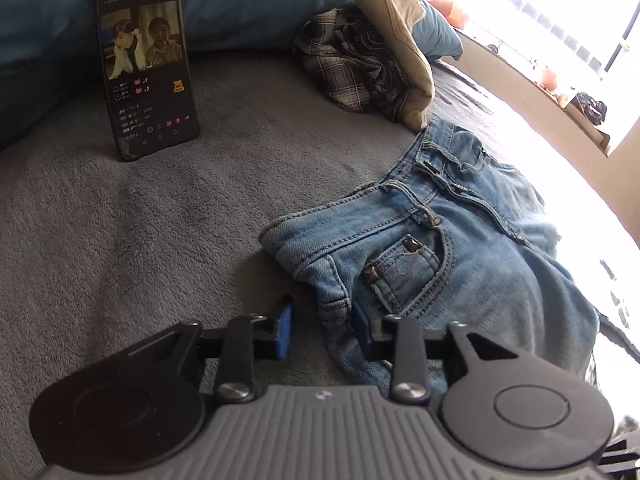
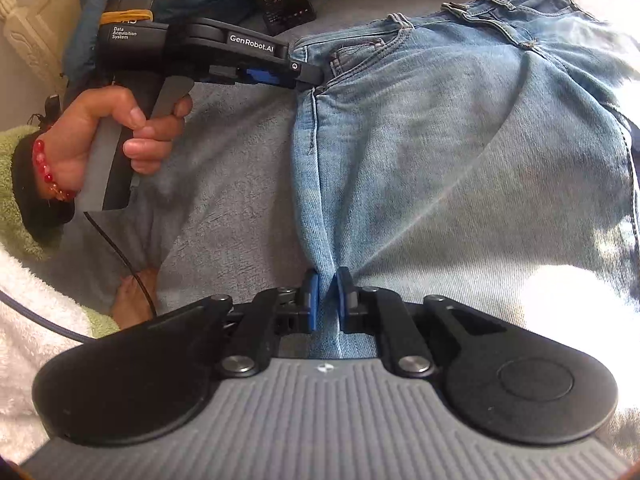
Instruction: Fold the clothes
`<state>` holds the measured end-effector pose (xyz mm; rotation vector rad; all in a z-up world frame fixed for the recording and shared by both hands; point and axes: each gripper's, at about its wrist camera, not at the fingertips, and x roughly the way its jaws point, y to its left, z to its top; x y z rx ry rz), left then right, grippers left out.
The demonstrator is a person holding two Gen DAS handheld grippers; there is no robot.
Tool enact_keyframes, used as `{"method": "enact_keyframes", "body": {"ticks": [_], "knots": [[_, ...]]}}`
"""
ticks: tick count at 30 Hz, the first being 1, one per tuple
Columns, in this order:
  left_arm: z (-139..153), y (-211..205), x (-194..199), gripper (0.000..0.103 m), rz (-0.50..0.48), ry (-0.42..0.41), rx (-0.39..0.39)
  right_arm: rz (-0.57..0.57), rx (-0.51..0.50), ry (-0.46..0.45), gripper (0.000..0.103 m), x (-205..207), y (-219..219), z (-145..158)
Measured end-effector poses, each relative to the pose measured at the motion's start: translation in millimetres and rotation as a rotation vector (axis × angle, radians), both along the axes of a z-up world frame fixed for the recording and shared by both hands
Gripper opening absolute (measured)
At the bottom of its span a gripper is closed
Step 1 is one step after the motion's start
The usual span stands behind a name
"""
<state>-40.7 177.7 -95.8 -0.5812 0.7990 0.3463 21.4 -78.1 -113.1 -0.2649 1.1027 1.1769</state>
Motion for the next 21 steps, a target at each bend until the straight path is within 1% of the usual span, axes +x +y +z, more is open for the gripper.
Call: {"method": "enact_keyframes", "body": {"ticks": [2,3,4,6,9,10,12,13,17,19,20,21], "knots": [[-2,13,-1,0.052,0.050,-0.029,-0.085,-0.007,0.002,0.005,0.015,-3,-3,1],[-3,18,-1,0.054,0.071,-0.036,-0.113,-0.013,0.001,0.008,0.016,-5,-5,2],[-3,22,-1,0.054,0.092,-0.043,-0.138,-0.024,0.005,0.012,0.018,-6,-9,4],[-3,26,-1,0.054,0.106,-0.049,-0.155,-0.065,0.022,0.024,0.024,-3,-19,12],[-2,25,0,0.055,0.092,-0.048,-0.129,-0.130,0.051,0.042,0.025,2,-36,24],[-3,25,1,0.055,0.088,-0.048,-0.121,-0.164,0.069,0.042,0.026,7,-43,29],[-4,27,5,0.060,0.081,-0.063,-0.113,-0.250,0.107,0.039,0.026,22,-59,37],[-5,28,8,0.061,0.077,-0.069,-0.107,-0.290,0.120,0.037,0.026,28,-65,41],[-9,29,16,0.060,0.092,-0.097,-0.091,-0.408,0.138,0.075,0.026,45,-81,46],[-8,27,18,0.050,0.109,-0.108,-0.058,-0.441,0.144,0.099,0.026,50,-84,46],[-6,26,19,0.032,0.115,-0.119,-0.027,-0.450,0.145,0.103,0.026,49,-84,46],[-3,25,20,0.020,0.120,-0.131,0.006,-0.457,0.144,0.103,0.026,50,-83,46]]}}
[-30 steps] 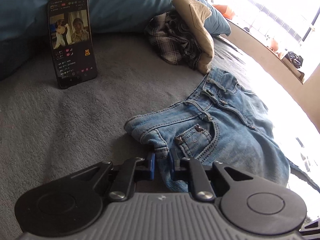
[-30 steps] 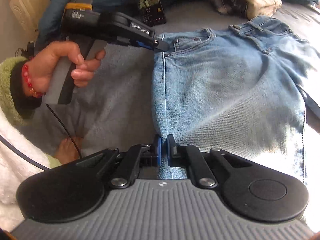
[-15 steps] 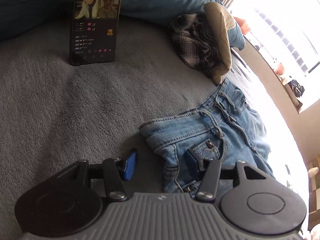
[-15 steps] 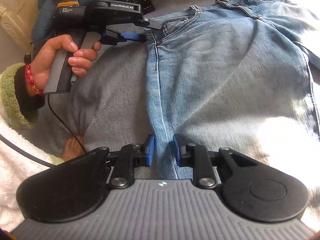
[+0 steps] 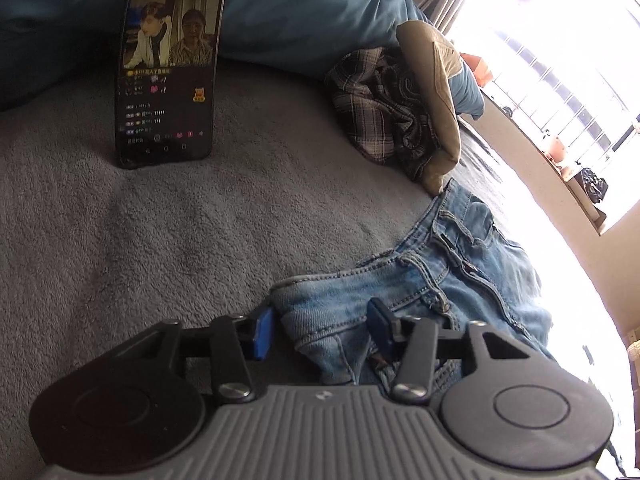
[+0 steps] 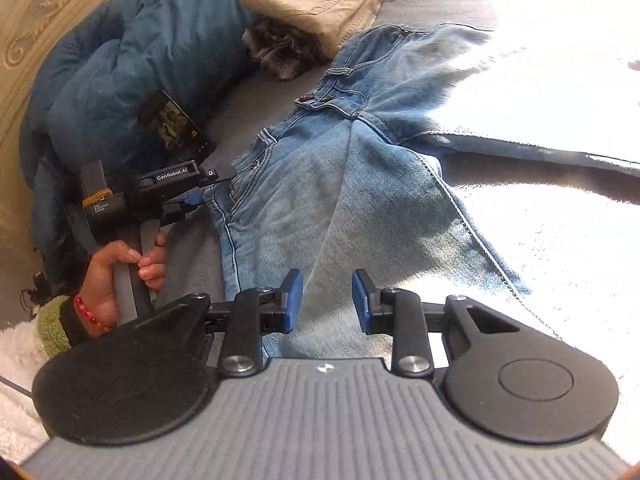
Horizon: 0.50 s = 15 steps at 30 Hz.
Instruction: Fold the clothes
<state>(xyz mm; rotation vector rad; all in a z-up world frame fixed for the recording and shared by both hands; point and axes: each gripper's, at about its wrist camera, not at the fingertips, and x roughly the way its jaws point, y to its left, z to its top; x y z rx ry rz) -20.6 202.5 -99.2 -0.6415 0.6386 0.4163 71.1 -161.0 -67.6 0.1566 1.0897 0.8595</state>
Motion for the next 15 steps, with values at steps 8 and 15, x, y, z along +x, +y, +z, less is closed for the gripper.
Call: {"method": "enact_keyframes", "body": {"ticks": [8,15], "knots": [[19,-20,-12,0.013,0.008,-0.088,0.299,-0.038,-0.020,-0.002,0.026,3,-2,-2],[-7,3,-6,0.032,0.028,0.035,0.257,-0.070,-0.043,0.036,0.026,7,-8,-15]]}}
